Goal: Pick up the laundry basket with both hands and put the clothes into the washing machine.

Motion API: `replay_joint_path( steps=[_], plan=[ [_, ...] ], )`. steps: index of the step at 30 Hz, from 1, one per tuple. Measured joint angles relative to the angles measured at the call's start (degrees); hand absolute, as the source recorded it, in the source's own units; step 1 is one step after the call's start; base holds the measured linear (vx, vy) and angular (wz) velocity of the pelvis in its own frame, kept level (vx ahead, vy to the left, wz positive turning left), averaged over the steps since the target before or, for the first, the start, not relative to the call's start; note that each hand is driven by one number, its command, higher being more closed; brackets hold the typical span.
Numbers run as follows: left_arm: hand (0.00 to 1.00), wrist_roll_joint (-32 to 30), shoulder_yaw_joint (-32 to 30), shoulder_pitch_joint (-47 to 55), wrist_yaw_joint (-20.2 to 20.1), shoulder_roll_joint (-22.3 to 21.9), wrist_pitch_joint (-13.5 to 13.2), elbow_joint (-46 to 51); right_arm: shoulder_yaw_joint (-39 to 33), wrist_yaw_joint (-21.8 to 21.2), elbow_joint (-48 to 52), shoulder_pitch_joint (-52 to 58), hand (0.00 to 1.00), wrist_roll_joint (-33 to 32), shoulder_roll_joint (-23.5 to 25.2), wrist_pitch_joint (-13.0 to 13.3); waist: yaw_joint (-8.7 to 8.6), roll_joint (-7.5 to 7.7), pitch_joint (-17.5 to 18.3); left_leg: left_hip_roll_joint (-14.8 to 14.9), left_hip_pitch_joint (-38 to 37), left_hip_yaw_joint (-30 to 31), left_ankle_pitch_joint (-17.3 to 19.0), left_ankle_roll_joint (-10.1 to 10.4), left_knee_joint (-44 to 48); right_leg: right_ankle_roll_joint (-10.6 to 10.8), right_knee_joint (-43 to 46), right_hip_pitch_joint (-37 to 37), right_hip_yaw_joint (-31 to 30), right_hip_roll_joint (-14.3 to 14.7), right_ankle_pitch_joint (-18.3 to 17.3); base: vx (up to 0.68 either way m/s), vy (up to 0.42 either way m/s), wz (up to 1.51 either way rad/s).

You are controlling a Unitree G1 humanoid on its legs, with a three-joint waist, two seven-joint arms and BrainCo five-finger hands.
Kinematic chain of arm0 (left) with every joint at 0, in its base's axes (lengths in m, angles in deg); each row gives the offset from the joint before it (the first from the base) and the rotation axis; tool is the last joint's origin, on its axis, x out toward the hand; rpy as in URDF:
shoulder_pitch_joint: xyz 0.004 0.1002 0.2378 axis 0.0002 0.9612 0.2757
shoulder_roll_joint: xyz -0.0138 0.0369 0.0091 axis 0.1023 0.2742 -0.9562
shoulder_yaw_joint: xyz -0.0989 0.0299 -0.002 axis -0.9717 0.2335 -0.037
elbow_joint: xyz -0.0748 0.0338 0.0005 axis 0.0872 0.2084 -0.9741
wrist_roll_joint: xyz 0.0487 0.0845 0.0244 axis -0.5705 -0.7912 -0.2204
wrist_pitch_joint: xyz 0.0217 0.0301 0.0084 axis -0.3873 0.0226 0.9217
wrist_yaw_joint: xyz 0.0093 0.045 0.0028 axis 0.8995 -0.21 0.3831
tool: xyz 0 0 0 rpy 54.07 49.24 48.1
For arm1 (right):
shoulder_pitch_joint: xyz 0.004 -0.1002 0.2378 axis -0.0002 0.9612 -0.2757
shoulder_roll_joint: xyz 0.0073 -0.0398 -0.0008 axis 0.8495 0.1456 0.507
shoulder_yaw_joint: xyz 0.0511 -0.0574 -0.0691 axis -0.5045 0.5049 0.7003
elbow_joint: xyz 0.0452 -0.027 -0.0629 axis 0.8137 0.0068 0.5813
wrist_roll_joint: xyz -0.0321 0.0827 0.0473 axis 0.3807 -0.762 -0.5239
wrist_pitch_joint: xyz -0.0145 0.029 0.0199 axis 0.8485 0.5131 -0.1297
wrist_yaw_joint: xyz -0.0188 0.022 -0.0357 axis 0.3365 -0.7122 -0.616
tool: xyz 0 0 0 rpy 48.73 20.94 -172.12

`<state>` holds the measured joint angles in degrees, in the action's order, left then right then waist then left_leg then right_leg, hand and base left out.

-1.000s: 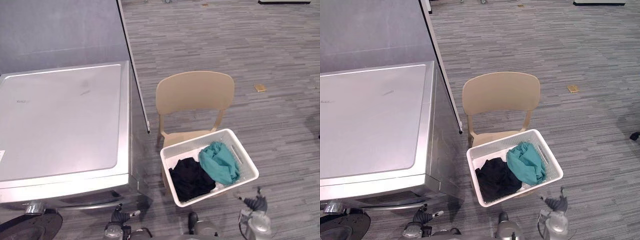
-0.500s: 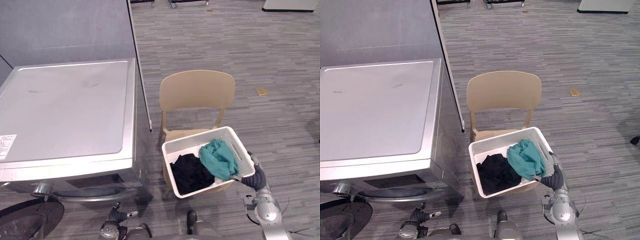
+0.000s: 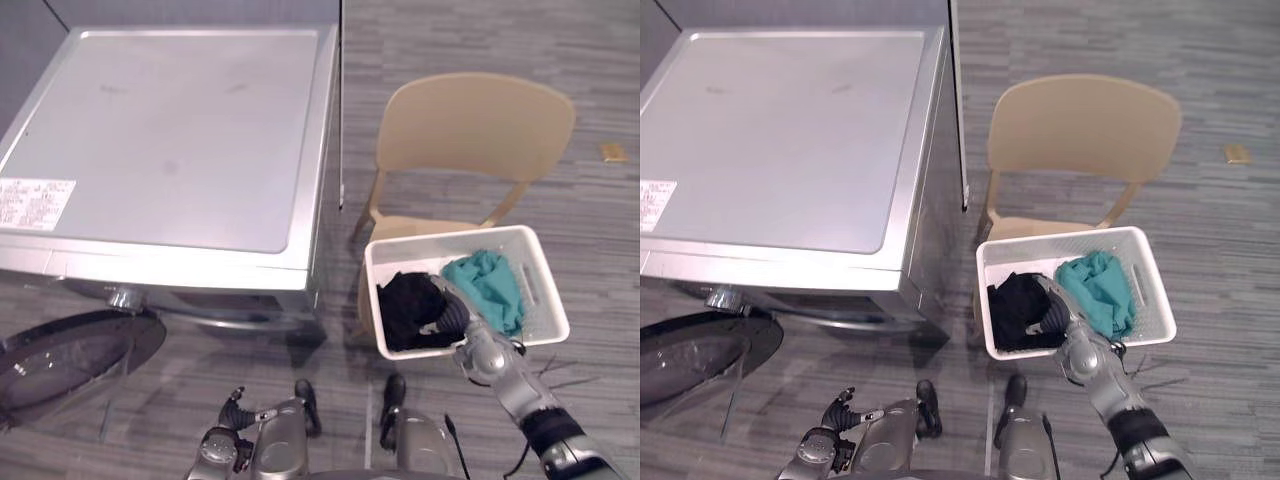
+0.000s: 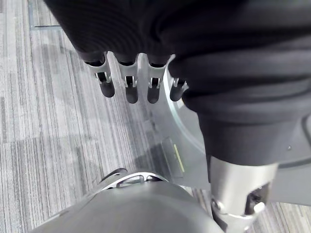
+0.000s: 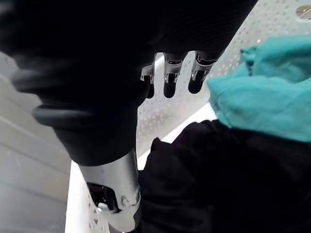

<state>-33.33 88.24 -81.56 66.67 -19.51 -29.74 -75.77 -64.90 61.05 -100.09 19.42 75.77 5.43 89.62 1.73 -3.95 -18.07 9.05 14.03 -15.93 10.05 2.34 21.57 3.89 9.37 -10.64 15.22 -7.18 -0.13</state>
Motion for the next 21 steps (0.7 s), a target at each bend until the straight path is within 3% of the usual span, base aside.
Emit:
replay_joint_path(
  steps=[2, 5, 12, 14, 15, 21],
  plan=[
    [0.0, 0.5, -0.02, -1.39, 0.13, -0.43, -0.21, 0.0, 0.34, 0.12, -4.77, -3.43, 0.0, 1.23, 0.08, -0.37, 0.98, -1.12, -1.61, -0.02, 2.52, 1.09, -0.02, -0.02, 1.1, -0.03, 1.41, -1.93, 0.79, -0.31, -0.05, -0.09, 0.005, 0.19],
    [0.0, 0.91, -0.01, -2.72, 1.0, -0.49, -1.03, 0.22, 0.93, 0.74, -10.25, -7.89, 0.0, 2.83, 0.09, -1.52, 0.91, -1.88, -3.96, -0.17, 5.22, 2.24, -0.3, -0.39, 1.95, -0.19, 3.24, -4.16, 1.93, -1.08, -0.3, -0.08, 0.015, 0.21],
    [0.0, 3.01, 0.05, -5.08, 2.45, -0.35, -1.16, 0.12, 0.66, 5.22, -17.62, -15.43, 0.0, 8.23, 0.08, -4.99, 1.21, -2.15, -6.07, -1.42, 10.66, 3.81, -1.66, -2.18, 2.56, -0.63, 6.74, -9.7, 3.47, -2.88, -0.74, -0.04, 0.018, 0.15],
    [0.0, 4.09, 0.06, -5.84, 2.55, -0.44, -1.2, 0.12, 0.35, 6.51, -19.49, -16.88, 0.0, 8.62, 0.12, -5.56, 2.11, -2.18, -6.29, -1.61, 12.22, 3.97, -2.06, -2.51, 2.56, -0.64, 7.17, -11.27, 3.55, -3.09, -0.74, -0.02, 0.003, 0.09],
    [0.0, 4.54, 0.03, -6.38, 2.7, -0.66, -1.2, 0.14, -0.3, 7.54, -20.43, -17.97, 1.0, 8.8, 0.28, -6.31, 2.39, -2.29, -6.45, -1.9, 13.38, 4.41, -2.32, -2.61, 2.45, -0.7, 7.59, -12.43, 3.68, -3.36, -0.78, -0.02, -0.001, 0.15],
    [0.0, 6.75, -0.11, -7.54, 3.71, -1.47, -1.28, 1.61, -3.0, 11.3, -21.3, -24.99, 1.0, 7.44, 0.26, -8.5, 2.42, -2.16, -7.63, -3.1, 15.92, 4.58, -5.01, -2.61, -1.13, -0.96, 8.41, -16.17, 4.74, -4.95, -0.93, 0.02, -0.019, 0.13]
  ],
)
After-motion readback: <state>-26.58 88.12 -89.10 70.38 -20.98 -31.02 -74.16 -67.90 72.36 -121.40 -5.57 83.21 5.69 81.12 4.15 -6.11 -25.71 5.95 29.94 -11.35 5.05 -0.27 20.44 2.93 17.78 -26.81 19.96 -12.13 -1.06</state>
